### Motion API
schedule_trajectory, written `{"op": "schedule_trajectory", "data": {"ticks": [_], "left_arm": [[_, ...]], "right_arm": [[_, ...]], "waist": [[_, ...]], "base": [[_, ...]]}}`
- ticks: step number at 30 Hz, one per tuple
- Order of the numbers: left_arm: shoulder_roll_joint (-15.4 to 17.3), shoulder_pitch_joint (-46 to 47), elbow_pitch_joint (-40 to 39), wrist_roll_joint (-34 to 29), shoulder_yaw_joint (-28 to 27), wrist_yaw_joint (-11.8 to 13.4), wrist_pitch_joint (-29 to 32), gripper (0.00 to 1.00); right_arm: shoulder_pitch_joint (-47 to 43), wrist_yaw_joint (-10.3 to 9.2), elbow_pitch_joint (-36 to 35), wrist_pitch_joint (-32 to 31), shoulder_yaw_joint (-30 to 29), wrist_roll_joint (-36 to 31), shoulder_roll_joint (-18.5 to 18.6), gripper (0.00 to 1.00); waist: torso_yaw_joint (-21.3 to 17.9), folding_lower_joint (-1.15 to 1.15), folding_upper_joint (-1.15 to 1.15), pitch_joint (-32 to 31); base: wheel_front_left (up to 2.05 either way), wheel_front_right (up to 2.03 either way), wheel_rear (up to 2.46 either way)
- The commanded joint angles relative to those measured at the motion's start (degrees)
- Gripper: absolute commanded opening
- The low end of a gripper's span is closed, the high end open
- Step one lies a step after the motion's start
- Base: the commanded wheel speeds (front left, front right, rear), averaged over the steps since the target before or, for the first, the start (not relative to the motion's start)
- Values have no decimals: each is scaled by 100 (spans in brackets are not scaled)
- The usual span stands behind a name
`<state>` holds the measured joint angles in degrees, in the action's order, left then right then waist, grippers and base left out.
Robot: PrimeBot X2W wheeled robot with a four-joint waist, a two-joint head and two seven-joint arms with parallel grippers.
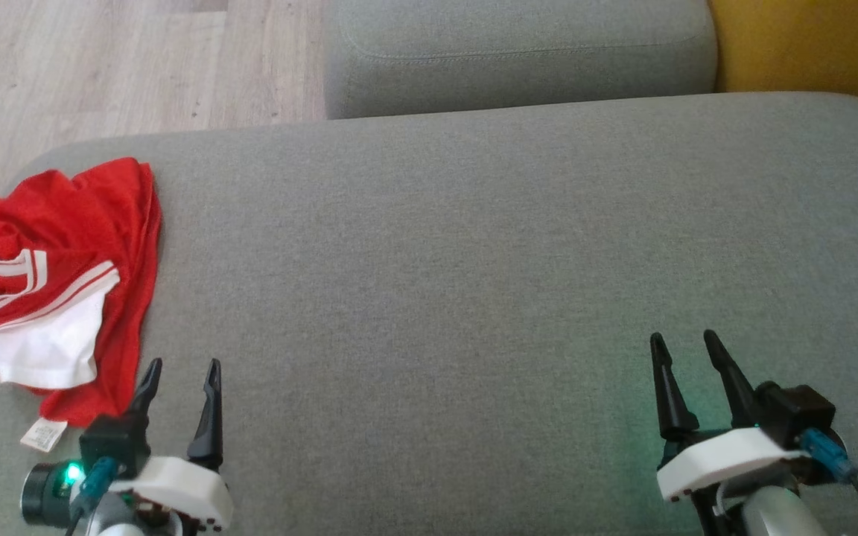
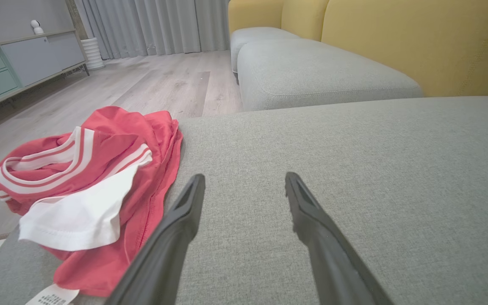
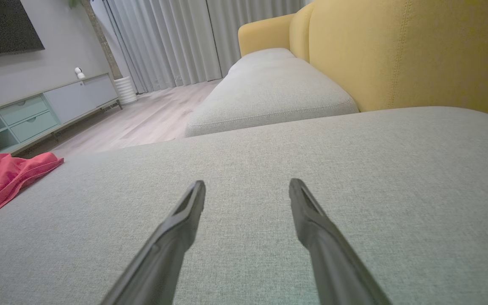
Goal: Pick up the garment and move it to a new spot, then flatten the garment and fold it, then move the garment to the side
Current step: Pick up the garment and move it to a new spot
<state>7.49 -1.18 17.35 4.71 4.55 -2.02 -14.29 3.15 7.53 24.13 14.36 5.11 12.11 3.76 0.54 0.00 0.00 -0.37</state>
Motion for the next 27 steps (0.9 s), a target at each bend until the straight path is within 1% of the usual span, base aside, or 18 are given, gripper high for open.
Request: {"op": "schedule_trajectory", "data": {"ticks": [1,8,13,16,24,27], "left_arm": [[65,159,-142,18,-248,16,-71,100],[18,163,-116,20,-259,3,-71,100],[-46,200,-156,14,-233,1,-71,100],[-82,199,-188,11,-207,-4,-71,100],[-99,119,-152,21,-200,-21,-71,100],[-55,65,-122,64,-272,-32,-71,100]], "right_arm": [[243,-4,-154,63,140,41,0,100],[253,-4,-146,63,126,38,35,100],[202,-4,-196,63,133,12,51,100],[131,-4,-209,63,169,16,48,100],[124,-4,-155,62,393,13,41,100],[240,-4,-119,58,567,18,30,100]], "waist": [[-3,0,0,1],[6,0,0,-13],[241,0,0,-31],[564,0,0,-64],[1819,0,0,-122],[2167,0,0,-122]], "base": [[0,0,0],[0,0,0],[0,0,0],[0,0,0],[0,0,0],[0,0,0]]}}
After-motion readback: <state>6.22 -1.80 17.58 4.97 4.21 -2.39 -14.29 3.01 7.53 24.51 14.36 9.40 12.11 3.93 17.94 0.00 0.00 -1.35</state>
